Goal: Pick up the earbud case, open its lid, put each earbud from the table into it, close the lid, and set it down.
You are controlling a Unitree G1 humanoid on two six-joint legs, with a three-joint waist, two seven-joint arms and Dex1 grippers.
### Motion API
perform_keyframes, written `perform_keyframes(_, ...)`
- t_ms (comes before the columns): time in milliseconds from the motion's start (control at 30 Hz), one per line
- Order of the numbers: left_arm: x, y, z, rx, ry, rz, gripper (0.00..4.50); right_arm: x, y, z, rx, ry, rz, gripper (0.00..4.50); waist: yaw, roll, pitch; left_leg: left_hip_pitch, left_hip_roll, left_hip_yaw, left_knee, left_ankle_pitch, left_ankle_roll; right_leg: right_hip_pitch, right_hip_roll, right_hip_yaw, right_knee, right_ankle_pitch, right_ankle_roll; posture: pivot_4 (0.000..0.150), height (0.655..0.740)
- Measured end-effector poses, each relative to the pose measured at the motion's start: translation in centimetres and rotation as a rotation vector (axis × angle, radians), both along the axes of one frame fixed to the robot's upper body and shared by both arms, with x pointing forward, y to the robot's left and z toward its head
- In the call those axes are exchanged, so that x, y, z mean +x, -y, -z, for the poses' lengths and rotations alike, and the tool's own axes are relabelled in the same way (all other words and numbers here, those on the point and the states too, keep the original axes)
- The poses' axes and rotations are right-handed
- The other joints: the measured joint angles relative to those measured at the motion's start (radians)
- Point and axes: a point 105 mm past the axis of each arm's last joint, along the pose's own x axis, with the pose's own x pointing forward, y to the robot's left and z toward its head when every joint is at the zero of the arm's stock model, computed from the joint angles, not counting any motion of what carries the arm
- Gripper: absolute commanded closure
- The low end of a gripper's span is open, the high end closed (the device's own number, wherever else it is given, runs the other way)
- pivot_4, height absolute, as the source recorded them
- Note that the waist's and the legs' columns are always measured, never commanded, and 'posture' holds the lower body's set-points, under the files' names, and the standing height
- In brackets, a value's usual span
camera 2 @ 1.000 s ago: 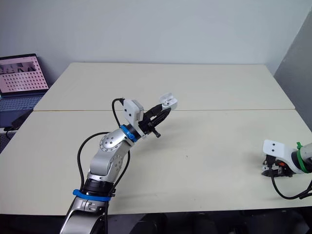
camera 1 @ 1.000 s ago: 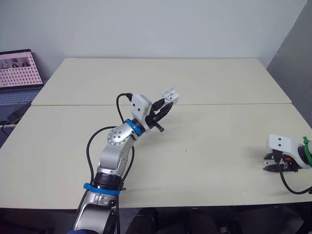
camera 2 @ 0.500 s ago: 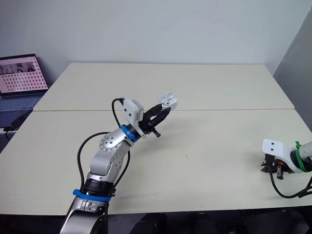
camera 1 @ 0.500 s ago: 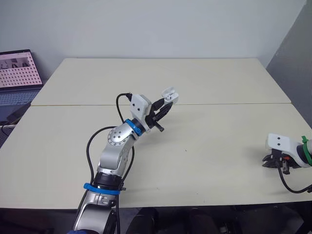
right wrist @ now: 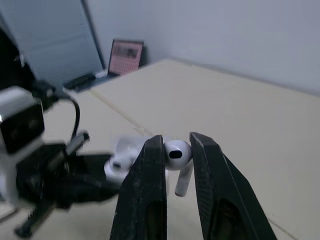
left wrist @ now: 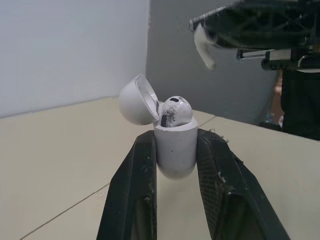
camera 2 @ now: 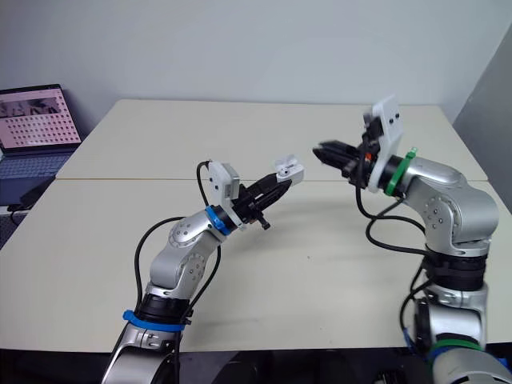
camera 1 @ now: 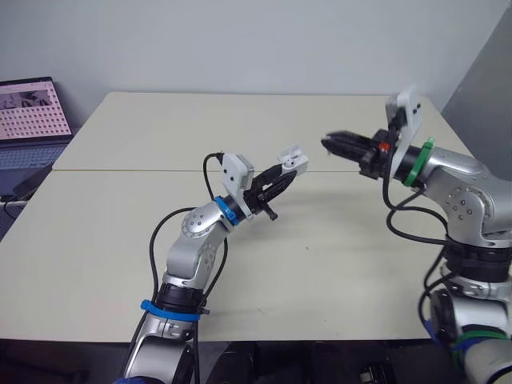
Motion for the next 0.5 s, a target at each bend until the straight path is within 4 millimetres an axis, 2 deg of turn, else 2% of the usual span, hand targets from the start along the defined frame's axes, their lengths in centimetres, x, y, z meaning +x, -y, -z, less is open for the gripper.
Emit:
perform_keyframes(67, -0.1, 0.2, 0.1, -0.011, -0.026, 0.022, 3.77, 0.1, -0.6, 0.2, 0.029, -0.019, 0.012, 4.13, 0.000, 0.000, 0.000, 0.000, -0.001, 0.001, 0.000, 0.000, 0.000, 0.000, 0.000, 0.001, 0.001, 0.000, 0.000, 0.150, 0.7400)
perform_keyframes(500, -0.4, 0.9, -0.6, -0.005, -0.026, 0.079, 3.77, 0.3, -0.9, 1.6, 0.026, -0.046, 0.069, 4.13, -0.028, 0.000, 0.000, 0.002, 0.002, 0.001, -0.001, -0.002, 0.003, -0.002, 0.001, 0.001, 0.004, 0.000, 0.000, 0.150, 0.7400)
